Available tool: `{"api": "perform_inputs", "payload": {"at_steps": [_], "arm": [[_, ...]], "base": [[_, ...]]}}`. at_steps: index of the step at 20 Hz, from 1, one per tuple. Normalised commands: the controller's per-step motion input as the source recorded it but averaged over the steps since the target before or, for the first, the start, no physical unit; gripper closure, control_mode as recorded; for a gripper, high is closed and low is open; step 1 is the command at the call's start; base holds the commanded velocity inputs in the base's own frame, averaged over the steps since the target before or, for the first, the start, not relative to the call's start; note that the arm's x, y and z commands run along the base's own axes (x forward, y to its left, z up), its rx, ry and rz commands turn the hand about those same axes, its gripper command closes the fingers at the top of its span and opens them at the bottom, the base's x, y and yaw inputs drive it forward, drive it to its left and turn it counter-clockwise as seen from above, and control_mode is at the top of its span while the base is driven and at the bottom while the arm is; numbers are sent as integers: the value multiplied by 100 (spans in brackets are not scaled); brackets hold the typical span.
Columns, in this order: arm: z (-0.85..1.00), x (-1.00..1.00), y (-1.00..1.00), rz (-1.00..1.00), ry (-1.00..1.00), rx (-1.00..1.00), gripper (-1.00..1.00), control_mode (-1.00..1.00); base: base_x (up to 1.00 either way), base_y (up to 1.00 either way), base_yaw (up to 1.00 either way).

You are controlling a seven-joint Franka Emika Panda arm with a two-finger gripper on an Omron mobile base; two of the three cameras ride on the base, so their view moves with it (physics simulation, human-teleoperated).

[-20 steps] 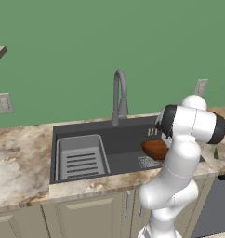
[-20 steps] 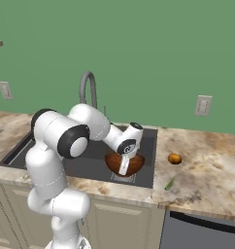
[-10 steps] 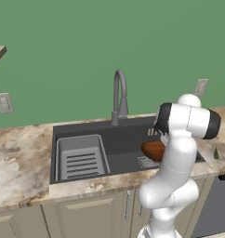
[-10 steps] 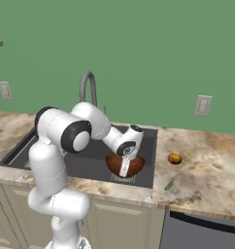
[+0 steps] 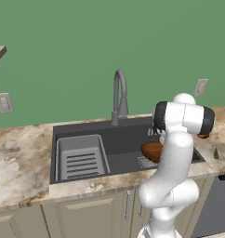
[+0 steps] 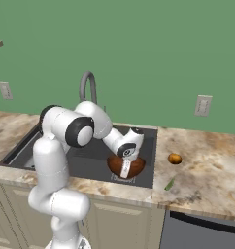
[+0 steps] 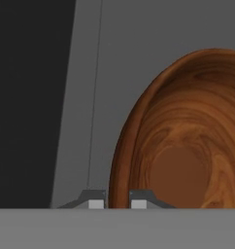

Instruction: Remove the mango and lemon wedge from the sink. Then move the bowl and cup from the counter to the sink for washing.

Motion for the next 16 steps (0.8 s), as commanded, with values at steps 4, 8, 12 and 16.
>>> {"api": "perform_inputs", "payload": {"at_steps": [4,8,12,16], "arm": [[-14,12,-8,0,0,0,100,-100],[-13,14,-7,0,0,0,100,-100],[-13,14,-5,0,0,0,100,-100],[-12,15,-2,0,-1,0,100,-100]], "base": [[0,0,0],[0,0,0],[0,0,0],[0,0,0]]}}
